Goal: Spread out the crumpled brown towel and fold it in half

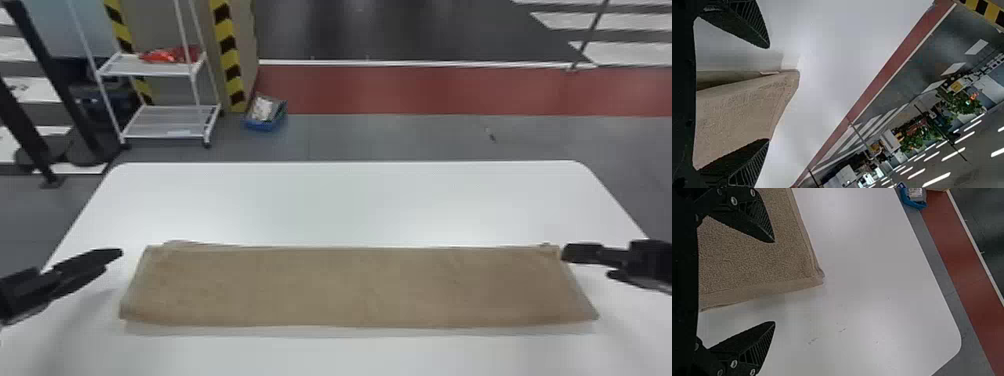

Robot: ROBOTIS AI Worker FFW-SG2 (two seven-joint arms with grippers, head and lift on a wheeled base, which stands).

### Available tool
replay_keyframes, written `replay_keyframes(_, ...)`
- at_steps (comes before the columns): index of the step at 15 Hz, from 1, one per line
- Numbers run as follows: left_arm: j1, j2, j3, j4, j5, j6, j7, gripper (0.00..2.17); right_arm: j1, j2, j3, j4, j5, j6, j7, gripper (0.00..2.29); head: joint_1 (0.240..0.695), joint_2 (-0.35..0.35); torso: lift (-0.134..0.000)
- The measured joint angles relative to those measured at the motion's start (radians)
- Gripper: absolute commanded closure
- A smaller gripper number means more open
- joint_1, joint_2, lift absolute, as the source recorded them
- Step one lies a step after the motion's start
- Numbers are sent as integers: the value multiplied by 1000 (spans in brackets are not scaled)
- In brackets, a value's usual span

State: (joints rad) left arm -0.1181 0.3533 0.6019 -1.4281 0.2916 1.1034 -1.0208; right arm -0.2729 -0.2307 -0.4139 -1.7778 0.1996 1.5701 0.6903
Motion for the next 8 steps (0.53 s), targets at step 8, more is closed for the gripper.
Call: replay_keyframes(8, 10, -1, 6, 0, 3, 0, 0, 33, 3, 1, -6, 0, -8, 0, 0, 164, 695, 0, -125)
